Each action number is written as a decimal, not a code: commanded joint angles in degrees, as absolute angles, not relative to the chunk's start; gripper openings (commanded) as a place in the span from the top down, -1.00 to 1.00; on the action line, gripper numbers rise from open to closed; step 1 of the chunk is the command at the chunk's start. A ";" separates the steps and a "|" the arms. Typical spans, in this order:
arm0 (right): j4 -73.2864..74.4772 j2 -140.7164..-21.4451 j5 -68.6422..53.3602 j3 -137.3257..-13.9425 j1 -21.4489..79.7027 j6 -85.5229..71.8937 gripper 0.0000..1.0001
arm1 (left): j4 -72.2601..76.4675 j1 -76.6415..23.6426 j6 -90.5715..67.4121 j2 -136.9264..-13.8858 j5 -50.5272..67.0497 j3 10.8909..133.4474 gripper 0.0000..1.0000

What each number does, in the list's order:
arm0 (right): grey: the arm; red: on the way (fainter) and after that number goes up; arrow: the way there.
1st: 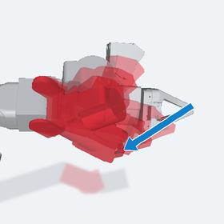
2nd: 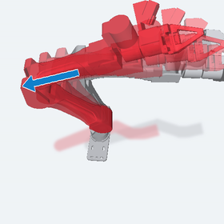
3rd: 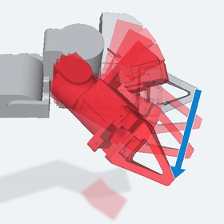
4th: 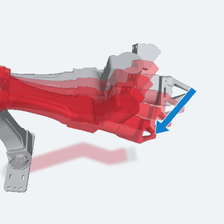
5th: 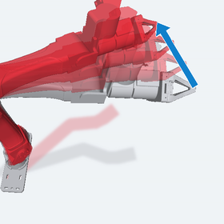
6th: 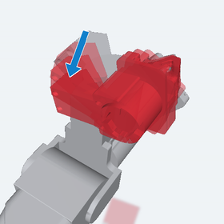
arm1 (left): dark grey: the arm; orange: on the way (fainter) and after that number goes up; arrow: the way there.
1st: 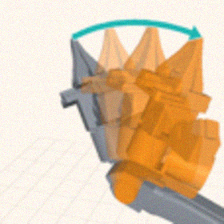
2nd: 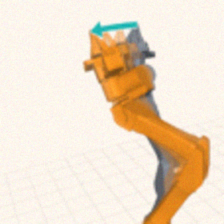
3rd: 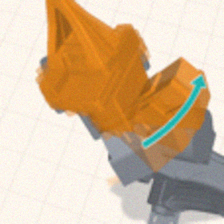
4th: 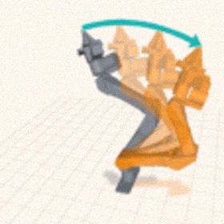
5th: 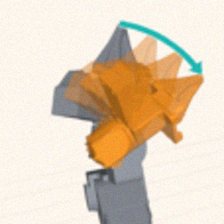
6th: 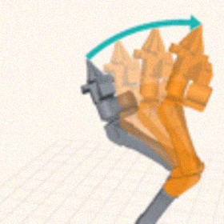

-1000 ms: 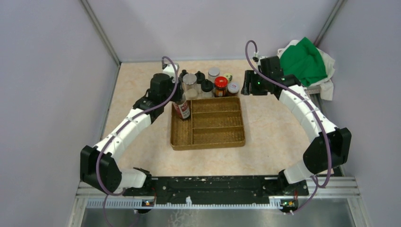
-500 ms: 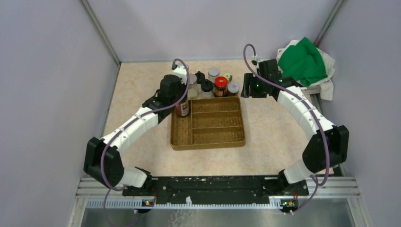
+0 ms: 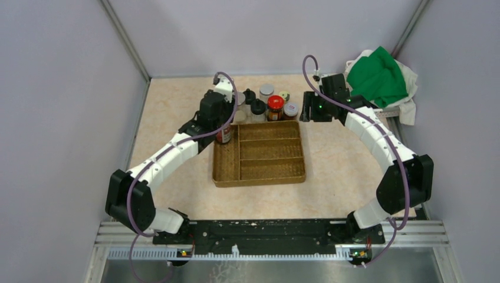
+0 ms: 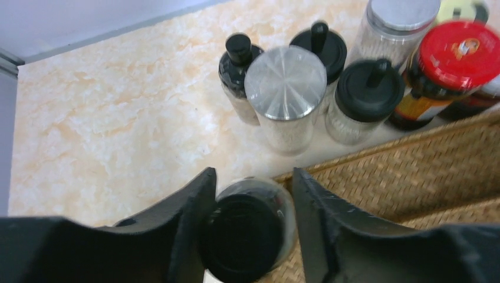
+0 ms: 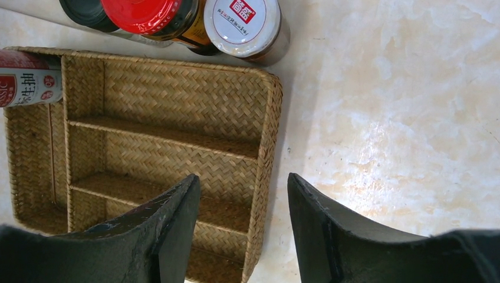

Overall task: Organize the condiment bottles
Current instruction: Place the bottle in the storage box, then pick up the bottle from the center of the board, then place the bottle in the storage box.

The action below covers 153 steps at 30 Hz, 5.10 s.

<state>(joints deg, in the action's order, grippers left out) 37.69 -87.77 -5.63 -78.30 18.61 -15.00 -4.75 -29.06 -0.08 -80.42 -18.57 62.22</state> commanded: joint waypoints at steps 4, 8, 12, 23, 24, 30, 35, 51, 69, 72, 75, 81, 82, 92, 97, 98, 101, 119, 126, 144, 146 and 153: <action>36.03 -87.73 -5.10 -78.83 19.25 -14.23 -0.17 | 2.66 -29.20 -1.41 -79.90 -20.92 63.36 -0.63; 36.30 -87.76 -5.02 -79.22 19.25 -14.24 -0.19 | 2.38 -29.20 -1.99 -79.31 -21.39 63.49 -0.75; 36.69 -88.87 -4.54 -80.91 19.25 -13.62 -0.18 | 0.90 -29.23 -2.45 -77.31 -21.52 64.93 -0.98; 42.08 -100.56 -1.15 -101.05 24.48 -6.11 -0.18 | -10.32 -28.88 -0.53 -79.25 -21.21 79.02 -0.98; 42.58 -102.05 -0.44 -103.37 25.15 -5.34 -0.18 | -10.45 -28.48 -0.53 -79.88 -21.14 79.70 -0.98; 43.36 -110.83 -0.26 -112.86 26.98 -2.92 -0.14 | -15.45 -24.92 -2.05 -85.79 -16.88 85.69 -0.94; 43.08 -114.96 -0.26 -115.32 27.39 -2.33 -0.14 | -18.50 -23.40 -3.03 -89.04 -13.20 88.43 -0.31; 43.27 -122.76 -1.47 -120.01 27.94 -1.23 -0.29 | -17.73 -21.86 -2.68 -89.35 -12.60 85.32 -0.26; 43.42 -123.34 -2.75 -117.58 29.75 -0.71 -0.60 | -16.96 -21.44 -3.38 -89.57 -11.60 83.88 -0.24; 42.66 -122.69 -2.41 -116.25 29.88 -0.79 -0.67 | -16.95 -21.40 -3.35 -89.57 -11.44 83.64 -0.24; 42.63 -122.44 -1.85 -115.99 29.93 -0.82 -0.67 | -16.85 -21.31 -3.51 -89.44 -11.34 83.41 -0.24; 42.46 -122.23 -1.00 -116.32 29.88 -0.97 -0.62 | -16.79 -21.16 -3.40 -89.26 -11.27 82.94 -0.23; 42.53 -122.55 -0.78 -116.63 29.88 -0.96 -0.61 | -16.74 -21.10 -3.38 -89.22 -11.21 82.87 -0.23; 40.42 -123.92 -0.26 -117.47 29.87 -1.49 -0.54 | -16.71 -20.87 -3.21 -89.04 -10.92 82.58 -0.22; 39.47 -125.05 -0.26 -117.59 29.88 -1.74 -0.51 | -16.87 -20.83 -3.25 -89.19 -10.79 82.54 -0.22; 39.33 -125.25 0.94 -117.60 29.88 -1.77 -0.50 | -16.91 -20.81 -3.22 -89.17 -10.77 82.53 -0.21; 38.55 -125.18 1.67 -117.07 29.87 -2.12 -0.41 | -16.94 -20.80 -3.13 -89.03 -10.65 82.53 -0.21; 35.99 -117.79 4.68 -112.71 29.87 -2.63 0.25 | -17.37 -20.72 -3.67 -88.16 -9.95 82.05 -0.19; 37.62 -112.20 4.81 -112.83 29.86 -2.69 0.30 | -17.88 -20.67 -4.43 -87.75 -9.60 81.81 -0.19; 47.78 -101.95 3.42 -114.87 36.99 -0.75 0.40 | -18.86 -20.71 -5.97 -84.53 -10.04 80.88 -0.19; 47.99 -101.47 3.92 -114.69 39.02 -1.00 0.41 | -19.17 -20.68 -6.15 -83.90 -9.98 81.25 -0.19; 47.62 -101.44 5.71 -114.73 47.80 -2.15 0.41 | -20.07 -20.70 -7.21 -79.84 -11.69 81.96 -0.21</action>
